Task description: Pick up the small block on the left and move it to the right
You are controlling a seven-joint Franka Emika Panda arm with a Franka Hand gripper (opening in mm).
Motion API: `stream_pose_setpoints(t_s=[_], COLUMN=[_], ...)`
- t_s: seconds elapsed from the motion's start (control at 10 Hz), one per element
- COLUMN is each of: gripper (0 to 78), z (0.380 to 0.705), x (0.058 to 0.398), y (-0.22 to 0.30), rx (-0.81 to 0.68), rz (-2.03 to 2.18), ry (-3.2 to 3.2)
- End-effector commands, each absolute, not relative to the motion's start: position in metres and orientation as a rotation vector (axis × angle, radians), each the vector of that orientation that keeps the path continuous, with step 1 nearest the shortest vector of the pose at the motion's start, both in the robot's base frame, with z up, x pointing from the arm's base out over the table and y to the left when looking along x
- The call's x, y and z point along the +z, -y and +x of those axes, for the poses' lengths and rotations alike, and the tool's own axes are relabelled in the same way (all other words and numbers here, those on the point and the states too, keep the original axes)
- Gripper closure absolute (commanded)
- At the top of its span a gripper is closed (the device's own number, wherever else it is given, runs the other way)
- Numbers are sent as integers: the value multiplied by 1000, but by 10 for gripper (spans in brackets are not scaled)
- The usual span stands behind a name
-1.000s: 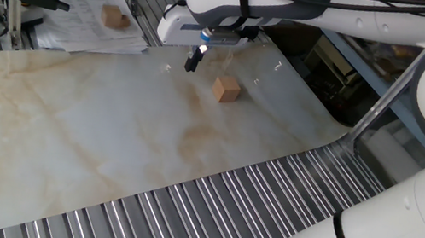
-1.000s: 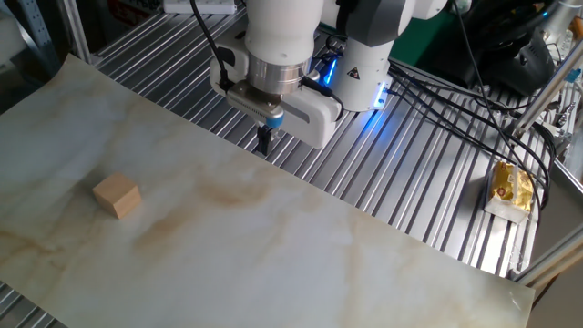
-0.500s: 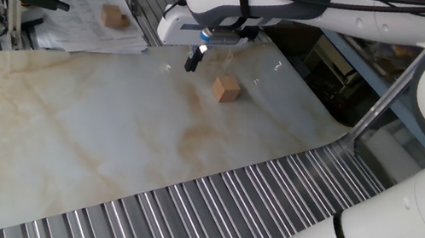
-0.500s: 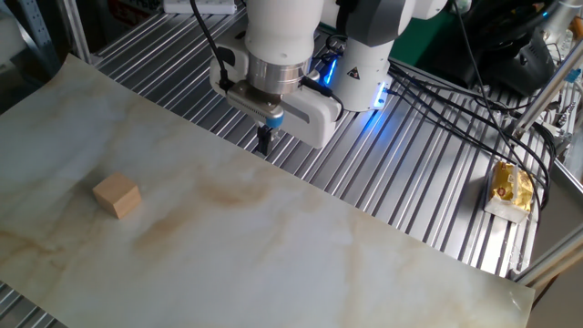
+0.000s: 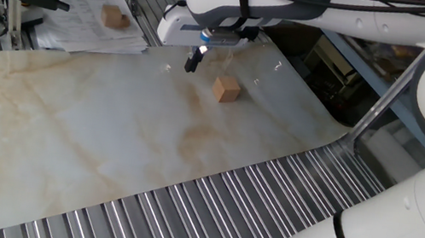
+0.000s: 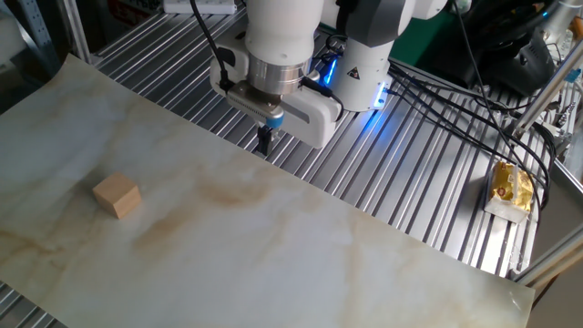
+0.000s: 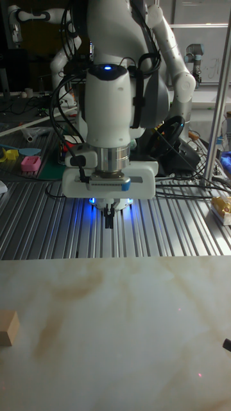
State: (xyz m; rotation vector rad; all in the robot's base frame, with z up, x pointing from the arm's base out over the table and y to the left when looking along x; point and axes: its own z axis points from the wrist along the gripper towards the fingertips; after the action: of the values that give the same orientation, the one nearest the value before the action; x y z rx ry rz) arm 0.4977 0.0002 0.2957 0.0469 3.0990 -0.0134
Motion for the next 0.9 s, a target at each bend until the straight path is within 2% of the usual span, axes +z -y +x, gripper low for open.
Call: stream_pose_setpoints(t_s=[0.1,0.7,0.9], gripper=[776,776,776], z=[499,499,498], x=[298,298,298], y=[0,0,0], rx=[-14,-10,67], rz=[40,43,87], ry=[-3092,-3091,-3096])
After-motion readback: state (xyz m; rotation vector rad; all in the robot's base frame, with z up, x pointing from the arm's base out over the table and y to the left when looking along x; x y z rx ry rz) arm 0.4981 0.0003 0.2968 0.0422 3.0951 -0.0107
